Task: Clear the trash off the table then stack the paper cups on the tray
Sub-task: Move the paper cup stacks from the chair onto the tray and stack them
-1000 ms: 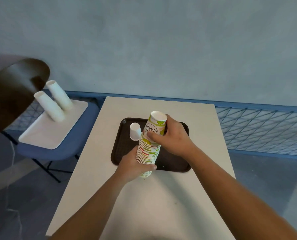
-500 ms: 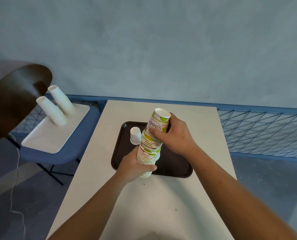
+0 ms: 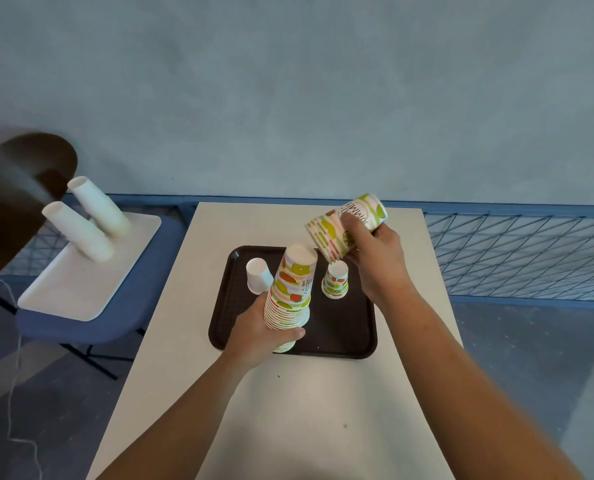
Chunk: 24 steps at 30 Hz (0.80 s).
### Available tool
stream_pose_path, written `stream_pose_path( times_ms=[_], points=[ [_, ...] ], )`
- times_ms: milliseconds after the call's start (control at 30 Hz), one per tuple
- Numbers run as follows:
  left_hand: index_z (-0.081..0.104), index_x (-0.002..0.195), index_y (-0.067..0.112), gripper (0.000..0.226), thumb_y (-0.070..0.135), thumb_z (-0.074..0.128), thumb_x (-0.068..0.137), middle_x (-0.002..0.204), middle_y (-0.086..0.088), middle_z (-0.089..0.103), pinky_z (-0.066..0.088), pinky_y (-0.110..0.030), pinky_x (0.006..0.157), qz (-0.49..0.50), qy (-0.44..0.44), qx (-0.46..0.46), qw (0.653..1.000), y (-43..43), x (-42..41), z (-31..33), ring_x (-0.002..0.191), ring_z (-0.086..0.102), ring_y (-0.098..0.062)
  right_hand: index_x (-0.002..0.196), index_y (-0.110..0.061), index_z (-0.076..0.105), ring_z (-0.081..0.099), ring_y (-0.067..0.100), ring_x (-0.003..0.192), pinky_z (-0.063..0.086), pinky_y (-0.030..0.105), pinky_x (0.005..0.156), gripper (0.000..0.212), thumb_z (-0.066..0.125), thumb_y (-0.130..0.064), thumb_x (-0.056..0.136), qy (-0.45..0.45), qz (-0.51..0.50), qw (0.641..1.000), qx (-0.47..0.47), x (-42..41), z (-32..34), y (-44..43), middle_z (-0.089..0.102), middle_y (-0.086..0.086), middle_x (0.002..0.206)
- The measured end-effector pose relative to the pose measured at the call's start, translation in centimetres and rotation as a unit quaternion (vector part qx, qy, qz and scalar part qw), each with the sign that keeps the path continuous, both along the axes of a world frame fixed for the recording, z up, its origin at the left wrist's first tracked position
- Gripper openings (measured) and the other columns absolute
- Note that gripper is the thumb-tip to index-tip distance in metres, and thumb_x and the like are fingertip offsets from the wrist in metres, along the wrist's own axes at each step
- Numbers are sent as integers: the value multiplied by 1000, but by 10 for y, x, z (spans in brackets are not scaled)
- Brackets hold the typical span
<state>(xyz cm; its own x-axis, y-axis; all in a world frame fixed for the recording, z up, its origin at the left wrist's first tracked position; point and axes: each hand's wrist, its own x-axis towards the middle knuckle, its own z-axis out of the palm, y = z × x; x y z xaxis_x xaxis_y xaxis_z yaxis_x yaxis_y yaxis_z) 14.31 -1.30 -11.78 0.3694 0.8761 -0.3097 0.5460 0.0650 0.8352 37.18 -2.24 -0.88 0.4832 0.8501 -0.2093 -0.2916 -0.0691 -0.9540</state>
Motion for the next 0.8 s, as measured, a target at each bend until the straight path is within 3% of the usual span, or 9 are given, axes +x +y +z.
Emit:
stream_pose_path(
  times_ms=[100,167,233,333,400,433,567,800],
  points=[
    [55,135,40,80,45,94,66,121,18,69,55,-41,104,14,-10,3,1000,3,3,-2,113,66,-8,107,-11,66,77,19,87,61,39,75,20,72,-25,94,108,-47,993,-8,17,-13,4,79,7,97],
    [57,133,40,78,42,94,65,119,20,70,55,-40,103,26,-22,6,999,6,4,-2,112,66,-4,105,-14,66,77,18,90,61,37,78,17,72,-24,94,134,-81,987,-33,28,-33,7,78,8,103],
    [57,133,42,77,41,94,65,119,23,71,55,-39,103,30,-36,4,999,10,5,-2,111,67,-2,106,-19,67,76,17,94,62,37,84,21,76,-31,91,77,-112,988,-72,39,-57,12,77,5,107],
    [56,135,44,81,48,93,63,124,21,69,55,-45,105,33,-61,-12,998,15,6,-2,116,66,-7,116,-20,65,72,12,95,60,27,78,44,79,-45,82,-121,-129,975,-134,47,-85,19,73,-6,106],
    [56,133,45,81,49,94,62,125,19,70,55,-48,105,36,-73,-18,997,17,6,-2,118,67,-9,120,-20,61,66,7,92,52,20,73,49,80,-42,81,-233,-112,958,-127,48,-97,24,68,-8,106],
    [57,133,45,80,48,94,63,126,17,70,54,-49,105,35,-77,-21,996,18,7,-2,118,67,-10,119,-21,60,65,7,92,52,22,75,49,80,-41,79,-266,-96,952,-116,48,-105,28,67,-8,106],
    [58,134,42,78,40,96,66,127,13,71,54,-50,105,40,-86,-33,995,21,8,-7,118,67,-12,119,-18,56,62,16,100,53,35,85,56,81,-42,74,-354,-33,927,-121,44,-136,44,62,-3,111],
    [59,134,42,78,38,97,65,128,10,71,54,-52,104,50,-85,-52,994,23,9,-13,120,67,-16,128,-13,54,60,28,113,47,33,89,62,83,-34,78,-417,58,889,-180,37,-187,47,60,7,125]
  ],
)
